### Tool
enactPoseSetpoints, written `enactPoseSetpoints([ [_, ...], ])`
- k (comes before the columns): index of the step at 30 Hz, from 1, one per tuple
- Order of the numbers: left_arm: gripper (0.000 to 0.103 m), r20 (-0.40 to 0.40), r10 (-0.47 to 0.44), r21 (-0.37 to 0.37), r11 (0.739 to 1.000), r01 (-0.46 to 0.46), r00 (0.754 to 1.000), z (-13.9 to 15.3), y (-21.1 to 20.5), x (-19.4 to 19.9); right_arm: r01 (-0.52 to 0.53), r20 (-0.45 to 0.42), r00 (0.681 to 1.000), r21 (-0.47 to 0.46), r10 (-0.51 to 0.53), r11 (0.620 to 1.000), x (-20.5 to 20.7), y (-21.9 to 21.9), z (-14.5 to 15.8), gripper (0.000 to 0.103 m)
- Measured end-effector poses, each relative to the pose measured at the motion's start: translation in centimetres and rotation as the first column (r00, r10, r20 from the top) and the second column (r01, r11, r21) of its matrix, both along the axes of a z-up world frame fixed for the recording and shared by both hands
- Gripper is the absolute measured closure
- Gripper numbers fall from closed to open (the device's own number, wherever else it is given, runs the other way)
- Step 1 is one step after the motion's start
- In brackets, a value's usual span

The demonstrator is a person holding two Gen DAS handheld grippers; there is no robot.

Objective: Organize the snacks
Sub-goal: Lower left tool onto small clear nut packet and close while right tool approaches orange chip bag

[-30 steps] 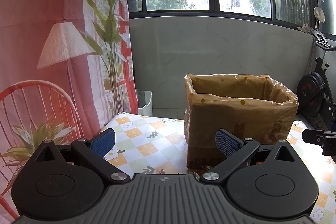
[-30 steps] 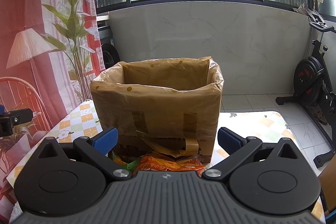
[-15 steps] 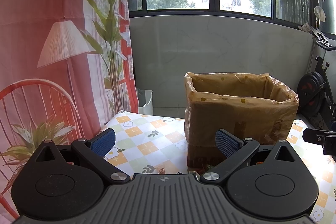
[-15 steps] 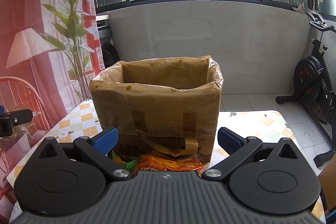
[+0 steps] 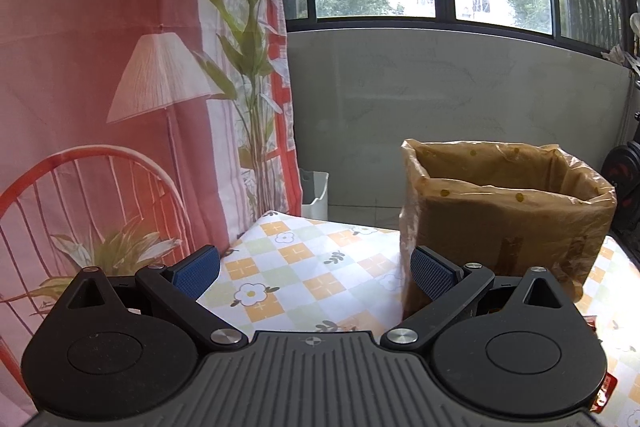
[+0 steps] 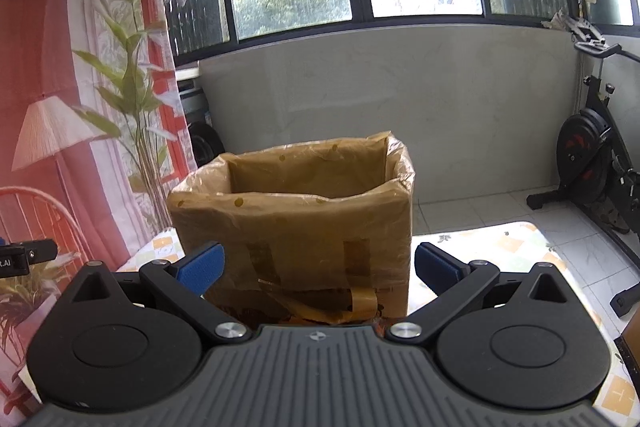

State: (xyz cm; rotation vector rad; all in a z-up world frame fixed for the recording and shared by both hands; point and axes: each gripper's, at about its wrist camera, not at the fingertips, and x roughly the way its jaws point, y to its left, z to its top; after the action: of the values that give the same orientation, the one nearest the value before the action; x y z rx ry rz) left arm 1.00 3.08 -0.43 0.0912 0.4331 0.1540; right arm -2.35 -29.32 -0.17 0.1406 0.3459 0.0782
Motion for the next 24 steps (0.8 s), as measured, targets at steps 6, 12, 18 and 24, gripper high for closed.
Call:
enactPoseSetpoints([
  [6,0.002,-0.027,0.088,0.000,0.996,-0.088,0.996,-0.6,2.8,1.1,0.063,0.006,0.998,-0.001,-0.063,0.998,0.4,-0.1,-1.1,0.000],
  [12,0.006,-0.065,0.085,-0.012,0.996,-0.086,0.994,-1.7,3.6,1.9,0.059,0.000,0.998,-0.021,-0.059,0.998,0.8,0.5,-2.0,0.000],
  [18,0.019,-0.098,0.042,-0.020,0.999,-0.045,0.994,-3.4,3.9,2.9,0.046,-0.031,0.998,-0.078,-0.048,0.996,1.5,1.4,-3.3,0.000],
  [24,0.024,-0.177,0.005,-0.029,1.000,-0.011,0.984,-6.8,4.1,5.0,0.061,-0.070,0.995,-0.088,-0.067,0.994,2.4,0.9,-5.0,0.001],
])
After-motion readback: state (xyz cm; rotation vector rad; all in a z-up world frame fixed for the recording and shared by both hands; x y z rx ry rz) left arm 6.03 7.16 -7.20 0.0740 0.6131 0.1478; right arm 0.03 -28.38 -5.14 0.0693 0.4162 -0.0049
